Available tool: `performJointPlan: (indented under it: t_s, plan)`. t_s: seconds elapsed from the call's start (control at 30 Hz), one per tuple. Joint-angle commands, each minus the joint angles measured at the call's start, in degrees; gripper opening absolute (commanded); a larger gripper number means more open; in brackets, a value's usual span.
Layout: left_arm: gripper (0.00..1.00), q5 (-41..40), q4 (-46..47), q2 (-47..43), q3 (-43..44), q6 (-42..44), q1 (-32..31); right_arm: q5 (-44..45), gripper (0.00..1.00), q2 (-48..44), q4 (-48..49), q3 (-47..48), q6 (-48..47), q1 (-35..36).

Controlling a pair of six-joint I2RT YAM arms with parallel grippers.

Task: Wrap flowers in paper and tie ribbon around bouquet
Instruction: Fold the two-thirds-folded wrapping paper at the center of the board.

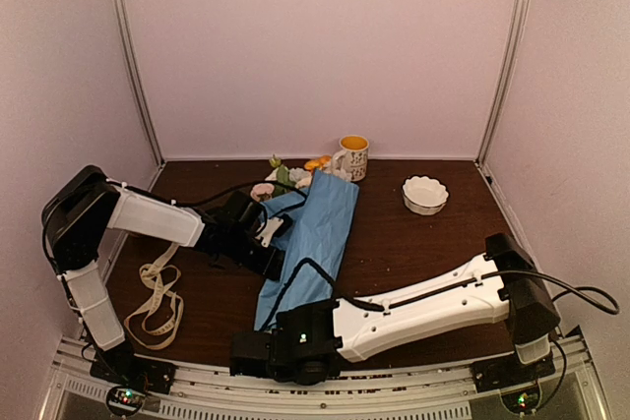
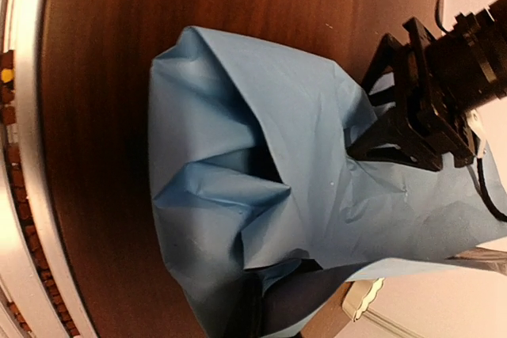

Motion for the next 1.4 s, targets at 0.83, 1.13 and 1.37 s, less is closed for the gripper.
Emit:
performJointPlan:
  t_s: [0.83, 1.13, 1.37]
  plan:
    - [0.64, 3.36, 4.31, 2.78, -1.37, 1.4, 0.93, -8.93, 0.78, -1.61, 6.47, -5.56, 3.18, -3.17]
    - [0.64, 1.64, 3.14, 3.02, -1.48, 2.88, 0.93, -24.49, 0.89, -23.98, 27.33, -30.45, 24.42, -9.25]
    - [0.64, 0.88, 2.17, 2.38, -1.31, 3.58, 0.92, -42.14, 1.0, -35.71, 51.37, -46.11, 36.33, -22.99]
